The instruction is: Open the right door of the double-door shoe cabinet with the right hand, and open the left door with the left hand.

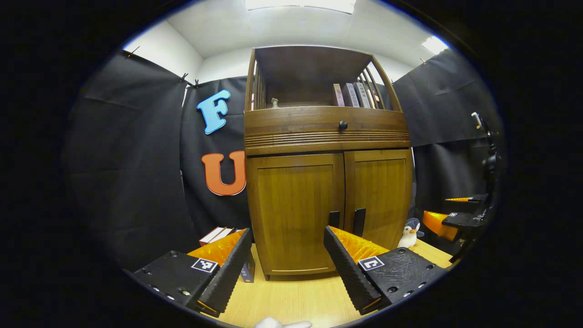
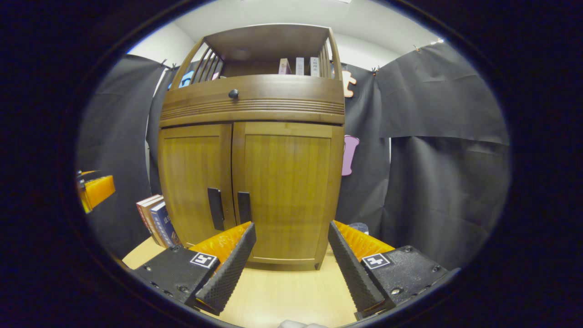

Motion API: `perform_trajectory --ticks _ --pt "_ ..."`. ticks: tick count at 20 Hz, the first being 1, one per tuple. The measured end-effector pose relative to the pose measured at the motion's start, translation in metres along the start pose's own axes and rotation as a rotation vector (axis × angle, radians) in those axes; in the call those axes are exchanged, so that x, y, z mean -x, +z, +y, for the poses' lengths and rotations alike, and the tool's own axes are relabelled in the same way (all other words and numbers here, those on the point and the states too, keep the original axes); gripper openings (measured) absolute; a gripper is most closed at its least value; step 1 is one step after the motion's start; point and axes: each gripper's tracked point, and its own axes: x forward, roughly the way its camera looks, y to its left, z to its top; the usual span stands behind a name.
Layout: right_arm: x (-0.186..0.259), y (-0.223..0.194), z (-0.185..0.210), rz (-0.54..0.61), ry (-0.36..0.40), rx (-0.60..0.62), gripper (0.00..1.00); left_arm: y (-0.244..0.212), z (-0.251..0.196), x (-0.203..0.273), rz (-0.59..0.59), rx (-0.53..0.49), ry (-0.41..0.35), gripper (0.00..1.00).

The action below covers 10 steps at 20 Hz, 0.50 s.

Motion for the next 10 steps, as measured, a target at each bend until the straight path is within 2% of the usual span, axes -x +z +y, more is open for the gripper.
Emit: perform_trajectory --ticks 5,10 --pt "-0.044 -0.011 0.021 0.020 0.029 0.005 1.00 -0.004 0.011 0.005 0.014 0.014 0.002 0.96" --pt "-0.097 -0.019 0.045 0.052 0.088 0.006 1.00 -0.003 0.018 0.005 0.024 0.014 0.055 0.96"
